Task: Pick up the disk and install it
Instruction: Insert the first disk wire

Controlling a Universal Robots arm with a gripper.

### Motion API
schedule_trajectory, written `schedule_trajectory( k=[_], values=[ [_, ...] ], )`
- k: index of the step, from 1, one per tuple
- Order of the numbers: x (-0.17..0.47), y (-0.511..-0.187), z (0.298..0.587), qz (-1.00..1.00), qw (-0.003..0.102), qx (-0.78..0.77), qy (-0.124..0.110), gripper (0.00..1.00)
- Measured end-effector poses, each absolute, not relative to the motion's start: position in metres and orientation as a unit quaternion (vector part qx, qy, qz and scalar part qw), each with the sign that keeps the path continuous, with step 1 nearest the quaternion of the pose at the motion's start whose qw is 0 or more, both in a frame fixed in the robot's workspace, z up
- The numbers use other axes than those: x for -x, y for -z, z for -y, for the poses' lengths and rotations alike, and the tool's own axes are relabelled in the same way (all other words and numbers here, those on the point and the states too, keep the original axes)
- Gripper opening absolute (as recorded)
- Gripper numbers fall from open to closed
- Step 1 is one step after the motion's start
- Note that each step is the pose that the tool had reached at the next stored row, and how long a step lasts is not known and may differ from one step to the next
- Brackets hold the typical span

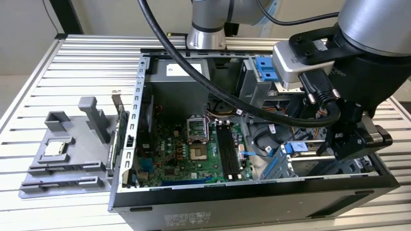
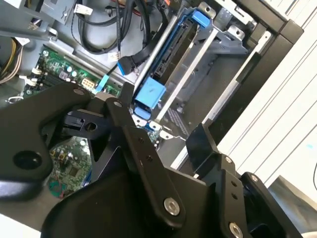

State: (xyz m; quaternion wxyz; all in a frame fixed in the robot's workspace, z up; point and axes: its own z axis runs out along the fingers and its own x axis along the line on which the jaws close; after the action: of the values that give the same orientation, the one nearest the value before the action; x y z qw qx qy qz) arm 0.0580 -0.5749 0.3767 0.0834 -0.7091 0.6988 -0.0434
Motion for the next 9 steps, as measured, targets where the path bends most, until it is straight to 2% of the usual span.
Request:
schedule_trajectory(
  k=[9],
  values=[
    [-0.058,-0.392,0.575,-0.699,0.083,0.709,0.043,1.00]
  ],
)
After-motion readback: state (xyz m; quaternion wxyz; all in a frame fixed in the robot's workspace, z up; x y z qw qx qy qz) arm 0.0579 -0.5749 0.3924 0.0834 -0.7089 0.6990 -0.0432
